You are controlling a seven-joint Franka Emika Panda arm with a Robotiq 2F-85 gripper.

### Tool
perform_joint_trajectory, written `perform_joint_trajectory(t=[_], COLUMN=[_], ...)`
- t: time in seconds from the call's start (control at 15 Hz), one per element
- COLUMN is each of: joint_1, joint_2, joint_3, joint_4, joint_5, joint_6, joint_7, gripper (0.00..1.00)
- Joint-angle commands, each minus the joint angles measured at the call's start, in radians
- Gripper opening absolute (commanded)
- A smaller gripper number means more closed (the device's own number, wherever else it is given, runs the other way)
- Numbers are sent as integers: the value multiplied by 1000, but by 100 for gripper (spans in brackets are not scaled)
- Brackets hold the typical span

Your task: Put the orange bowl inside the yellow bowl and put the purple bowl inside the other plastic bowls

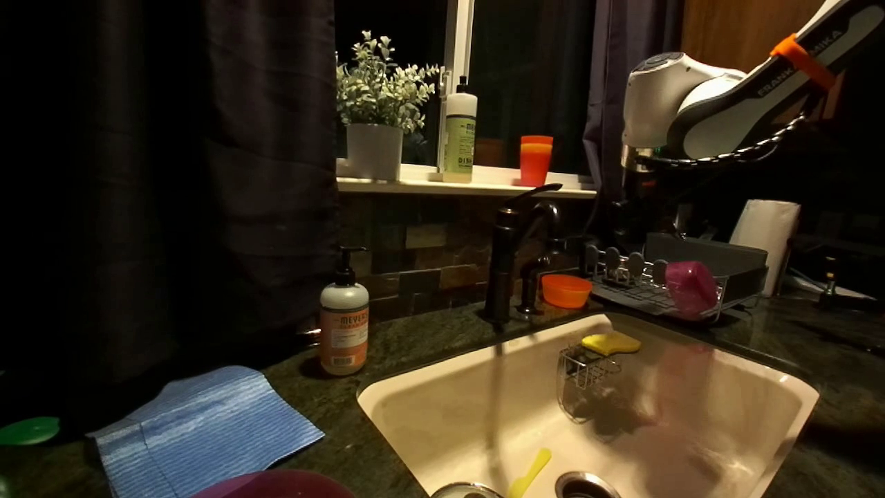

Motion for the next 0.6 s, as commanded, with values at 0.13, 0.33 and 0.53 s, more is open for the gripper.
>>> perform_joint_trajectory(t=[0.13, 0.33, 0.53], joint_1=[-61, -69, -77], joint_2=[-36, -7, 37], joint_3=[27, 35, 43], joint_4=[-45, -12, 44], joint_5=[47, 46, 85], joint_6=[-29, -47, -166], joint_7=[72, 57, 121], gripper=[100, 100, 100])
